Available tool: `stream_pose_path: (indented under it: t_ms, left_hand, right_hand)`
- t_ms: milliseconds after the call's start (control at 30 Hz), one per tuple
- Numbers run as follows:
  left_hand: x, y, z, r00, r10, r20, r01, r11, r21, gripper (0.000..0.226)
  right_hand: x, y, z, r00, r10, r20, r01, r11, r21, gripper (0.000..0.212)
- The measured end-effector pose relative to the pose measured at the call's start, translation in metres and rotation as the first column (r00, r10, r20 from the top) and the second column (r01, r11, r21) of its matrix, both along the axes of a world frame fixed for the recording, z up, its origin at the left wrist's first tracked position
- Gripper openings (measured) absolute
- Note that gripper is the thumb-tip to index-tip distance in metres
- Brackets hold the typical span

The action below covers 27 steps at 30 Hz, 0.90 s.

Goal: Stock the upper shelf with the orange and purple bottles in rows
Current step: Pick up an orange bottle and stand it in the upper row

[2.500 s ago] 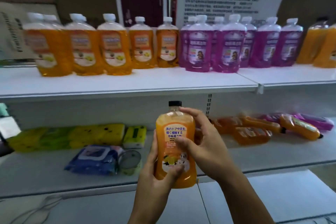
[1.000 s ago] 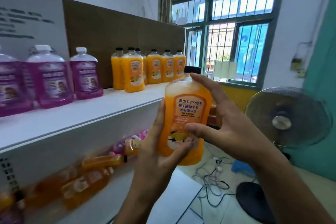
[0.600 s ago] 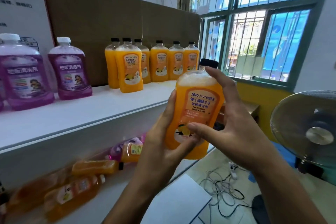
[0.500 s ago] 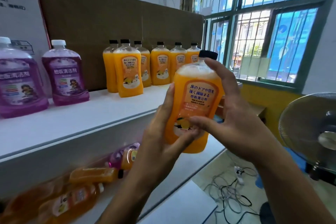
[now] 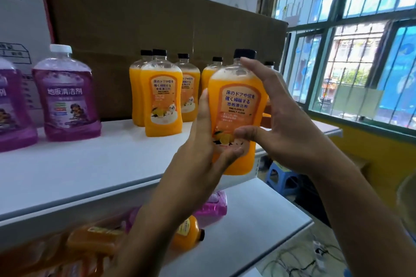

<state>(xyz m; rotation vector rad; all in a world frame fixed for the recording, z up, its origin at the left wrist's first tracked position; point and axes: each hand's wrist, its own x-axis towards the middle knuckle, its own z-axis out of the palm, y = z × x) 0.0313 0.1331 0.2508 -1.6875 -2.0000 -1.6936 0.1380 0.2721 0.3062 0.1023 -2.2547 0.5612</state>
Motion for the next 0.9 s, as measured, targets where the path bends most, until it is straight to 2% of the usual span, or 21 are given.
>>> stream_pose_path:
  t_ms: [133, 200, 300, 467, 533, 600, 700, 900]
  left_hand:
    - [0.000, 0.009, 0.008, 0.990, 0.132, -0.058, -0.137, 0.987, -0.080, 0.098]
    - [-0.002, 0.015, 0.009, 0.963, 0.244, -0.118, -0.260, 0.955, -0.145, 0.101]
    - [-0.006, 0.023, 0.004, 0.869, 0.429, -0.246, -0.484, 0.840, -0.245, 0.099]
    - [-0.009, 0.031, -0.003, 0.750, 0.574, -0.329, -0.660, 0.675, -0.329, 0.072]
    - [-0.008, 0.032, -0.004, 0.708, 0.576, -0.409, -0.704, 0.626, -0.336, 0.053]
    - [-0.007, 0.033, -0.002, 0.705, 0.544, -0.455, -0.704, 0.615, -0.356, 0.039]
    - [-0.005, 0.033, 0.002, 0.720, 0.522, -0.457, -0.691, 0.604, -0.398, 0.037]
    - [-0.003, 0.036, 0.005, 0.686, 0.530, -0.498, -0.723, 0.573, -0.387, 0.033]
  right_hand:
    - [-0.014, 0.023, -0.004, 0.998, 0.064, -0.014, -0.064, 0.998, -0.009, 0.095]
    - [-0.024, 0.030, -0.005, 0.997, 0.064, -0.036, -0.063, 0.997, 0.036, 0.097]
    - [-0.048, 0.043, -0.003, 0.998, 0.059, -0.019, -0.056, 0.993, 0.099, 0.101]
    - [-0.093, 0.068, 0.003, 0.989, 0.132, 0.064, -0.136, 0.989, 0.063, 0.102]
    - [-0.108, 0.074, 0.003, 0.988, 0.136, 0.077, -0.141, 0.988, 0.058, 0.103]
    - [-0.122, 0.078, 0.002, 0.987, 0.134, 0.087, -0.139, 0.989, 0.050, 0.103]
    - [-0.139, 0.084, 0.003, 0.985, 0.145, 0.099, -0.149, 0.988, 0.034, 0.101]
    - [-0.153, 0.079, -0.003, 0.990, 0.117, 0.084, -0.119, 0.993, 0.015, 0.105]
